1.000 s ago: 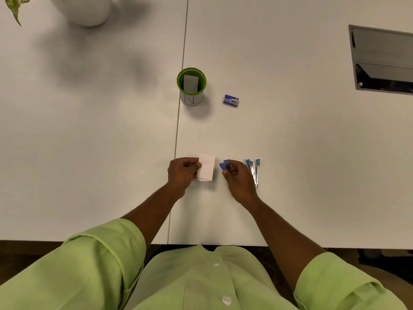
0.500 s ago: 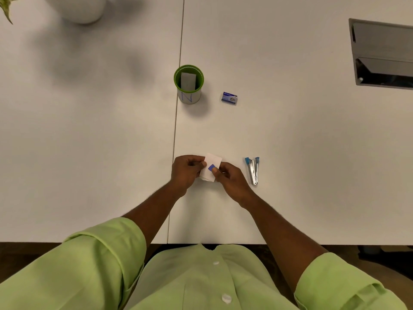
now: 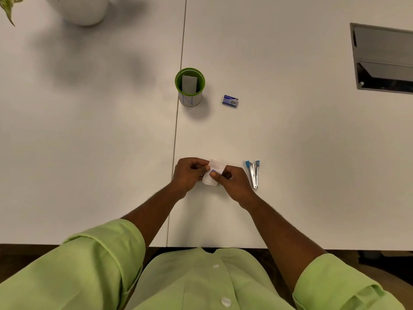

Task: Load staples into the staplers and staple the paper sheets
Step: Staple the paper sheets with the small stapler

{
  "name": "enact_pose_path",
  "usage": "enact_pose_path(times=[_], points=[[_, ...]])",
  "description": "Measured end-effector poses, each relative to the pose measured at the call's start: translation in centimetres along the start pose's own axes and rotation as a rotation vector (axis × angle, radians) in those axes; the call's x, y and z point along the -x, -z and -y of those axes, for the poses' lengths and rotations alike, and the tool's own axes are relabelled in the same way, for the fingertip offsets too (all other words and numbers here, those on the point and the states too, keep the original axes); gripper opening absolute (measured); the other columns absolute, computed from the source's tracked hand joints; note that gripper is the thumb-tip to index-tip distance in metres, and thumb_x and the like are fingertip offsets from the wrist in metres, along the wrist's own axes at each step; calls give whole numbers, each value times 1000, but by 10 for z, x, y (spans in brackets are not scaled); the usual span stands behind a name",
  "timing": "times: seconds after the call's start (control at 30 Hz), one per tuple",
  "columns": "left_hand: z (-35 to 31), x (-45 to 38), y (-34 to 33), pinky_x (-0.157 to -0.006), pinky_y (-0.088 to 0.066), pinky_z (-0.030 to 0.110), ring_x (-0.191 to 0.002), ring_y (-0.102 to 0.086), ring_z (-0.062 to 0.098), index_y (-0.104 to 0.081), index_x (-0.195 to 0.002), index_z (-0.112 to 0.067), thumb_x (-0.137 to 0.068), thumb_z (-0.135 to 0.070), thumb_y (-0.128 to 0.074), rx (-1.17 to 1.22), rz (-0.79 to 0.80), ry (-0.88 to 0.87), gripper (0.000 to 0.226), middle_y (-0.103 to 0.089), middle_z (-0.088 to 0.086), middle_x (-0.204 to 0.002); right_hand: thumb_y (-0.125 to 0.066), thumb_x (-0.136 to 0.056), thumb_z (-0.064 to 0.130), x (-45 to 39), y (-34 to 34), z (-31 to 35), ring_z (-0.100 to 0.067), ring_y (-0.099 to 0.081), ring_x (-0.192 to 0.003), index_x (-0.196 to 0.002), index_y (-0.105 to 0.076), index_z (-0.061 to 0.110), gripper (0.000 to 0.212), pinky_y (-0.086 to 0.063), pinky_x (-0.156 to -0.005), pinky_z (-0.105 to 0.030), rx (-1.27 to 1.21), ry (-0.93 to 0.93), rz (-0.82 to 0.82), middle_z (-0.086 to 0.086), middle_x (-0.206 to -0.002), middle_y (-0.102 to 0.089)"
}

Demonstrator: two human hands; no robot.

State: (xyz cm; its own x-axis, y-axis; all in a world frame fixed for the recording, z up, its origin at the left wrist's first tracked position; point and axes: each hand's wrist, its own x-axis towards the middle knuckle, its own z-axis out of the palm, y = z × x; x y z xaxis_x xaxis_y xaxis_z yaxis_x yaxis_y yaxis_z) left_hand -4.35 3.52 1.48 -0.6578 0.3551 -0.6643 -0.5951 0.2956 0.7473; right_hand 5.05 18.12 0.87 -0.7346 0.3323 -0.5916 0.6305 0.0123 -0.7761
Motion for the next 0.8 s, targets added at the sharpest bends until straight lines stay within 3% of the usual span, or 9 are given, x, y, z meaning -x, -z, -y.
enact_pose_path(times=[0.2,0.33,0.5,0.67,0.8], points=[[-1,-2,-3,-86,-61,48,-98,-72,37,-73,-110,2,-88,-2,-74,-28,-13,3,23,-75,19,-105,-79,-86,32,-2,2,2,-21,-73,-98,-113,-76,13,33,-58,-90,-37,-13,-20,-23,-3,-101,-78],[-2,-2,-3,-84,-62,46,-94,-73,36,-76,-96,-9,-86,-2,-76,-31,-2,2,12,-76,14,-94,-80,-85,31,-3,2,3,-20,-73,-95,-109,-77,14,30,-58,-89,-37,-3,-35,-61,-3,-99,-78],[-3,-2,-4,-76,-63,37,-88,-74,29,-77,-85,-19,-85,-3,-78,-36,-6,4,16,-77,2,-83,-80,-84,30,-4,2,3,-21,-73,-94,-110,-77,13,31,-59,-89,-38,14,-34,-82,-4,-99,-78],[-2,-3,-5,-82,-63,43,-92,-74,32,-77,-94,-12,-85,-4,-78,-30,-10,18,12,-76,10,-91,-81,-83,32,-3,2,1,-19,-73,-92,-107,-77,15,30,-59,-85,-35,12,-29,-88,-1,-96,-78],[-2,-3,-3,-80,-63,39,-95,-73,31,-75,-105,-2,-87,-5,-76,-53,-34,20,19,-76,14,-102,-80,-85,36,-3,2,0,-26,-72,-95,-109,-76,15,32,-57,-86,-41,29,-6,-13,-4,-98,-78]])
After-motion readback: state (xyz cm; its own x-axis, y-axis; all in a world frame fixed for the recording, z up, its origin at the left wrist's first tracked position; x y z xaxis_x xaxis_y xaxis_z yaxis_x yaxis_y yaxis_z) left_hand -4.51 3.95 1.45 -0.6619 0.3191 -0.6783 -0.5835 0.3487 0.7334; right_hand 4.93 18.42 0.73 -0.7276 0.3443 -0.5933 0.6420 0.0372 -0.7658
